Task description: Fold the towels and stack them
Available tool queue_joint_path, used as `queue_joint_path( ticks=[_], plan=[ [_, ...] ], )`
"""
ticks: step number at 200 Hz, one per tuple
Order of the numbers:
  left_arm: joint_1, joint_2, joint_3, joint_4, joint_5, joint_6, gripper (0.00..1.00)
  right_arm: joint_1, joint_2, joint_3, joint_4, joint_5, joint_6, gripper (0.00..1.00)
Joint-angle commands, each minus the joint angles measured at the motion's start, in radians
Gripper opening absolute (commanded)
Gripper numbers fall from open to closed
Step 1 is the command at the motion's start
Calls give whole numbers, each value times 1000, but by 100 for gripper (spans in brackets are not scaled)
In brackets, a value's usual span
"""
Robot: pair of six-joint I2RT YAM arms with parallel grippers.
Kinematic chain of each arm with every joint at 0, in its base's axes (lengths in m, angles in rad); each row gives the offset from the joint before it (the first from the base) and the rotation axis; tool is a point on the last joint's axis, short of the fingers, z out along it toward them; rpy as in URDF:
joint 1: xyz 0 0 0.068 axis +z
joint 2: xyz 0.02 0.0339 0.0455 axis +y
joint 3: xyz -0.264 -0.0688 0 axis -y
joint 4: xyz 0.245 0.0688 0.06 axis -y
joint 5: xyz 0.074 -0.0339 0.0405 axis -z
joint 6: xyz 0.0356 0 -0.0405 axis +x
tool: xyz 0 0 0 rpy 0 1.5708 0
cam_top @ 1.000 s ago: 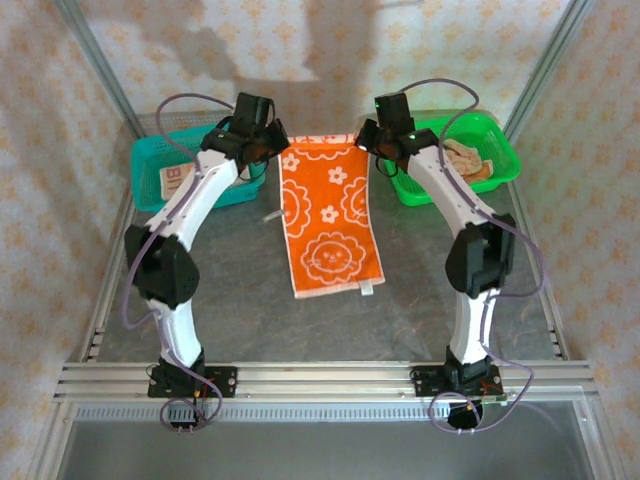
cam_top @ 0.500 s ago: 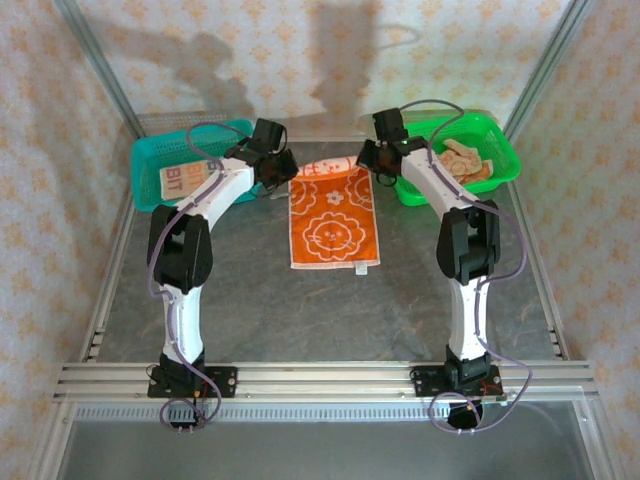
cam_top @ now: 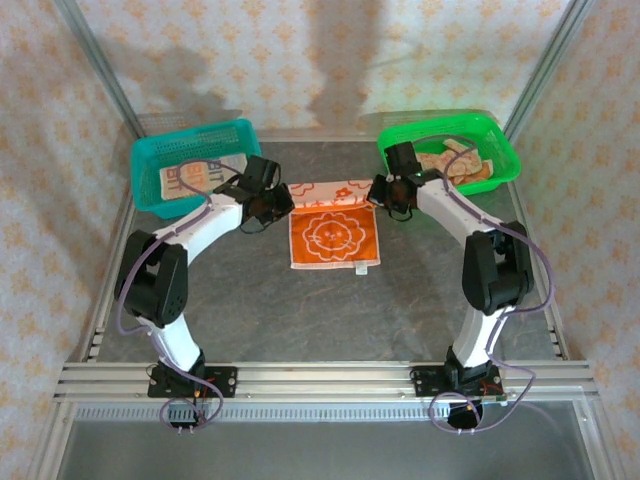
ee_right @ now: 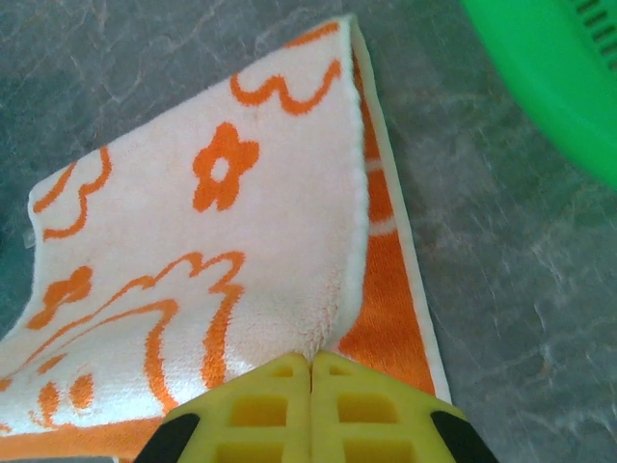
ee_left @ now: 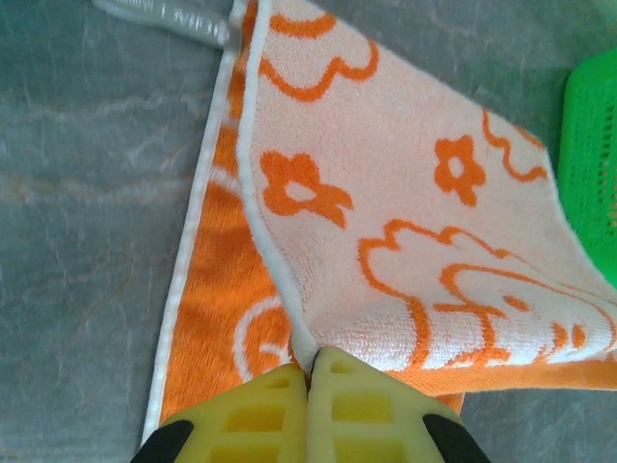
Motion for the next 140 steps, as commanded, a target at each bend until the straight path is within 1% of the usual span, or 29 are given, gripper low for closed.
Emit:
queue_joint_path(
  ticks=[1,35,56,85,140],
  plan=[
    [-18,-57,-62,23,-25,-32,0,8,-64,-76,29,9,24,0],
    [-51,-114,-144,41,-32,-61,0,19,-135,-171,43,12,49,0],
    [-69,-139,-157,18,-48,-59,0,29,-176,-213,43,16,63,0],
    [-73,-177,-181,-4,-69,-57,0,50,-214,-254,30,21,75,0],
    [-99,-215,-238,-15,-74,-67,0,89,-273,-346,17,32,100,0]
  ],
)
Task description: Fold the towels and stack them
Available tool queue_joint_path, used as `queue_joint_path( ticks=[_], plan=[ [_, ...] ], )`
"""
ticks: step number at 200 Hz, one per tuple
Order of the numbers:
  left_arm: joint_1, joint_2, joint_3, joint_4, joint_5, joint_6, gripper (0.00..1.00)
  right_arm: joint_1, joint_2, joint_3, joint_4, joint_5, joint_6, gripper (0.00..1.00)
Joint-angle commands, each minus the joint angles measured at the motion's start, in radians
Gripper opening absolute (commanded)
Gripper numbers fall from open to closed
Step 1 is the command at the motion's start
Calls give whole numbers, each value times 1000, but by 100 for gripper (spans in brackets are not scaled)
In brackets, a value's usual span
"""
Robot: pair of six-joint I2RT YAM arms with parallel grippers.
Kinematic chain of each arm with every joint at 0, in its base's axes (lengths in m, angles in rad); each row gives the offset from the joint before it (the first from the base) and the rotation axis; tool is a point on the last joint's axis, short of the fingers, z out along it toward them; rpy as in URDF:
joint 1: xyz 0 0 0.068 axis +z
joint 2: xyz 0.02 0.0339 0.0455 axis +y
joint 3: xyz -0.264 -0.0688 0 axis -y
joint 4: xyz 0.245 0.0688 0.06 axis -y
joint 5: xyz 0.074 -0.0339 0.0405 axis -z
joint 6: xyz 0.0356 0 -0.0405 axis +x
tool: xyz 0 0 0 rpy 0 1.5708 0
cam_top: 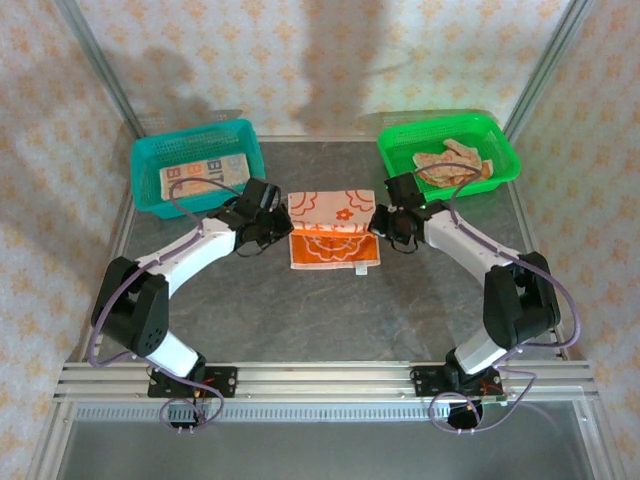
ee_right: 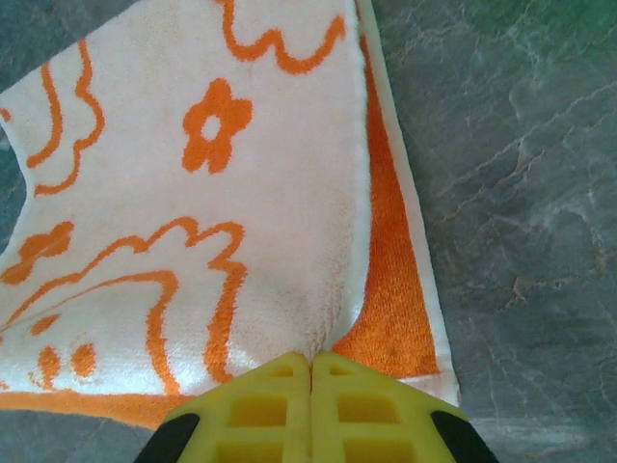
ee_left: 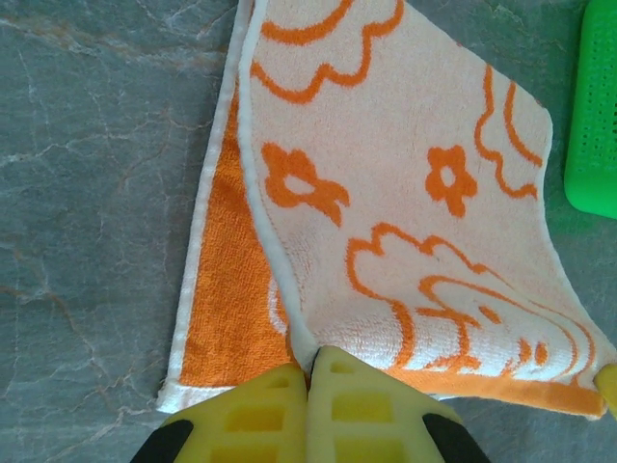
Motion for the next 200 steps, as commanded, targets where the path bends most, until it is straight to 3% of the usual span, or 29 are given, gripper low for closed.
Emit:
queue_joint_path(
  ticks=[1,71,173,191,200],
  plan=[
    [-23,-24,-38,-26,-36,-17,0,8,-35,-44,-10,30,25,0],
    [-92,44,-169,78,-35,-75,0,31,45,-144,54,13,39,0],
    [-110,115,-191,108,-24,-76,0,36,86,-178,63,16,27,2],
    [-110,109,-178,85,-26,-65,0,36,76,-173,51,13,22,13],
    [-110,101,-169,66,-32,-55,12,36,65,-168,37,15,17,20]
  ],
)
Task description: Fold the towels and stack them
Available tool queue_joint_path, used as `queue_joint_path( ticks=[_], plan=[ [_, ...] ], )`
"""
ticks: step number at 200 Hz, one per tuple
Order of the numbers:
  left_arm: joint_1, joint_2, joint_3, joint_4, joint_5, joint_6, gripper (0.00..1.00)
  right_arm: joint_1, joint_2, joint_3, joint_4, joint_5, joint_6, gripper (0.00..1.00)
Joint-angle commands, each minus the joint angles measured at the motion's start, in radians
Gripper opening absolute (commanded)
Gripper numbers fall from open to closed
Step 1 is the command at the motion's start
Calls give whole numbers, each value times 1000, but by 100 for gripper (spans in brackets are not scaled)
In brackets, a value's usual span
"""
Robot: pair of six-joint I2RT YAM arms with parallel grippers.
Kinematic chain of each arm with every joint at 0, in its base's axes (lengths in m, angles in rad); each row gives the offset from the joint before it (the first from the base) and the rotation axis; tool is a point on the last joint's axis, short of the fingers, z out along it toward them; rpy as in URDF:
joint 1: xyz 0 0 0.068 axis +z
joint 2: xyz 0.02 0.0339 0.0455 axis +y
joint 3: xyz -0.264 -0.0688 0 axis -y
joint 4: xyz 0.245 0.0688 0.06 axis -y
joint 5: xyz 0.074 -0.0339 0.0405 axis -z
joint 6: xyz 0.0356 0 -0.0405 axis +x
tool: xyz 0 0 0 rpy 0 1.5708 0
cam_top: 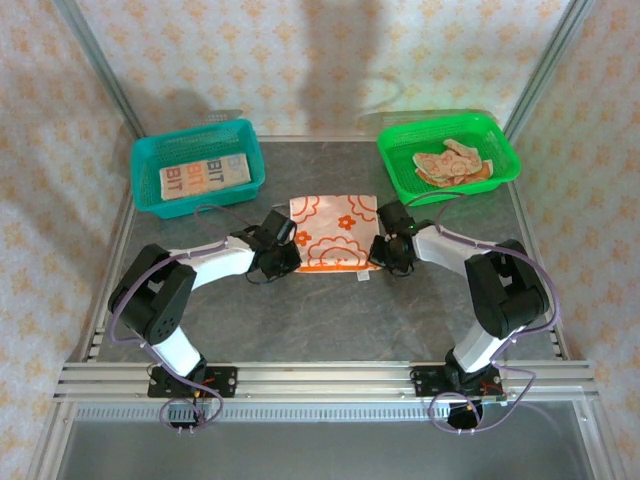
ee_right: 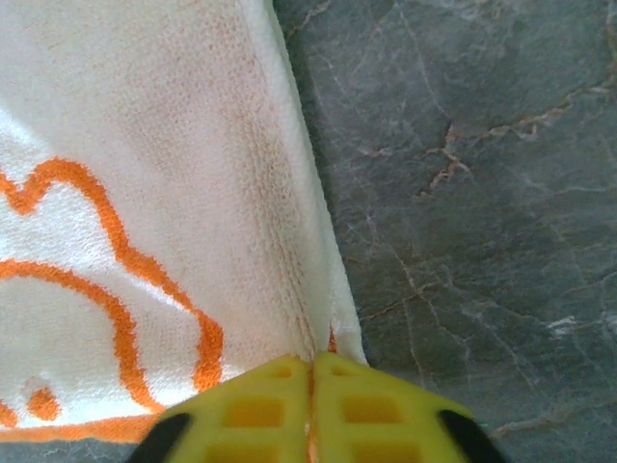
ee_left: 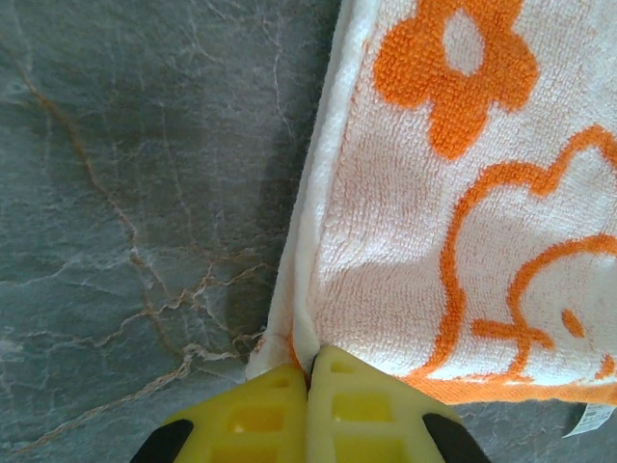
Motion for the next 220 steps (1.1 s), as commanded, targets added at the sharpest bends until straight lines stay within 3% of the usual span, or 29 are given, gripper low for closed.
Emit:
queue_joint_path(
  ticks=[1,10,18,29,50,71,85,125,180,220],
  plan=[
    [-6,-6,15,-34,-26,14,14,6,-27,7,-27,17,-11,20],
    [-6,-18,27,-64,-38,27,32,6,-43,15,-46,22,-20,28],
    [-6,-29,40,-91,-53,39,43,6,-62,23,-68,30,-28,36],
    [-6,-44,62,-130,-71,62,57,7,-88,34,-93,46,-43,39],
    [-4,-52,127,-205,-107,117,61,7,-113,67,-127,72,-73,39],
    [-2,-17,201,-238,-112,164,59,7,-90,125,-147,70,-96,39],
    [0,24,251,-236,-91,188,47,7,-60,158,-147,72,-106,35],
    [0,160,352,-197,-36,200,26,7,37,214,-113,34,-116,27],
    [-2,237,290,-118,18,142,21,7,110,174,-84,-39,-117,23],
    [1,249,248,-139,-27,144,20,3,126,144,-159,115,-157,23]
  ],
)
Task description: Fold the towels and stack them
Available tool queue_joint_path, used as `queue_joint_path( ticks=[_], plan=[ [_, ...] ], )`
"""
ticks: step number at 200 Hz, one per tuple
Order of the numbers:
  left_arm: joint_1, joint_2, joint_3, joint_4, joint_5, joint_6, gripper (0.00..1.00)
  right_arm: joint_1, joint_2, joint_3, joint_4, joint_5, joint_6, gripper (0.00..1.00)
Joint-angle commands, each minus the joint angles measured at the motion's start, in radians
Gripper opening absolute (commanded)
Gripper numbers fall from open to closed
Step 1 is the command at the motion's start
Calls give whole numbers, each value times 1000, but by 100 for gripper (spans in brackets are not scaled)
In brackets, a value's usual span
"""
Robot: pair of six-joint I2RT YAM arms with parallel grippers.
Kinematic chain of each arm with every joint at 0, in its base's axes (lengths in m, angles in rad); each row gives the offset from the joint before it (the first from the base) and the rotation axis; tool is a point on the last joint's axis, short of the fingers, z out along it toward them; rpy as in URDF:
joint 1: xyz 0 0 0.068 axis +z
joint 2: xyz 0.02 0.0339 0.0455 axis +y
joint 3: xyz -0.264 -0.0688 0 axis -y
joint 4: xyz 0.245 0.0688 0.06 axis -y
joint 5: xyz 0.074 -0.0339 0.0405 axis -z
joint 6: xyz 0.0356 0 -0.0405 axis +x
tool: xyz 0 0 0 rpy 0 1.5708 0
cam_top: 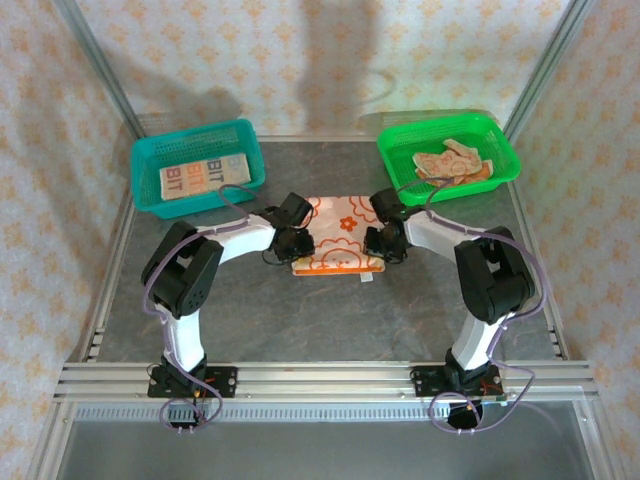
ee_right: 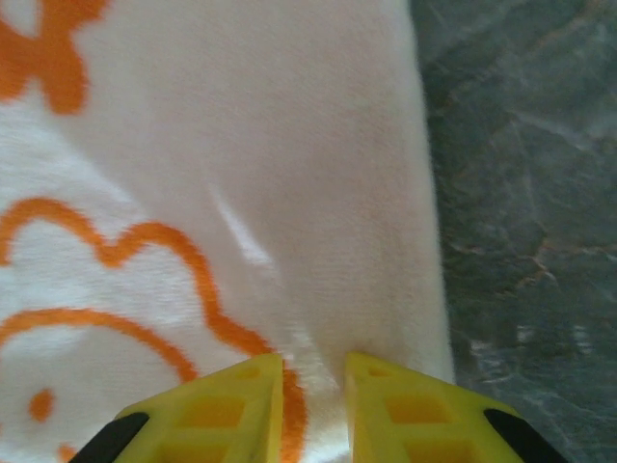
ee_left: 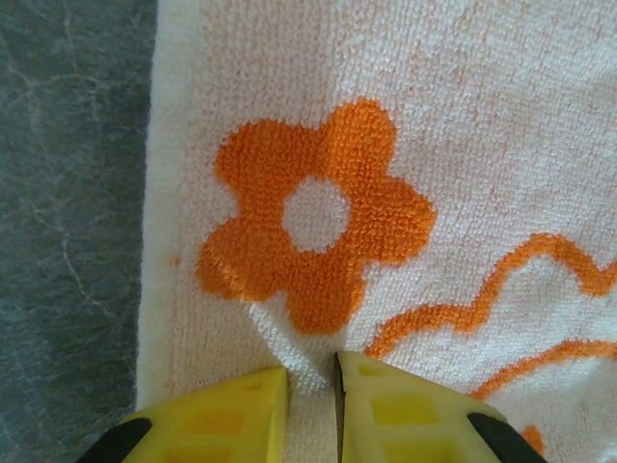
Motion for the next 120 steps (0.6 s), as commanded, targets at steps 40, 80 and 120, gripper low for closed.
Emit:
queue_joint_path(
  ticks=[40,80,120],
  plan=[
    [-1,5,-6,-27,-17,12,22,1,-6,0,-60,66,-65,23],
    [-2,1,66,-30,17,34,27,35,-16,53,-68,71,-56,23],
    [-1,60,89,-26,16,48,26,43,10,92,-58,74,-65,23]
  ],
)
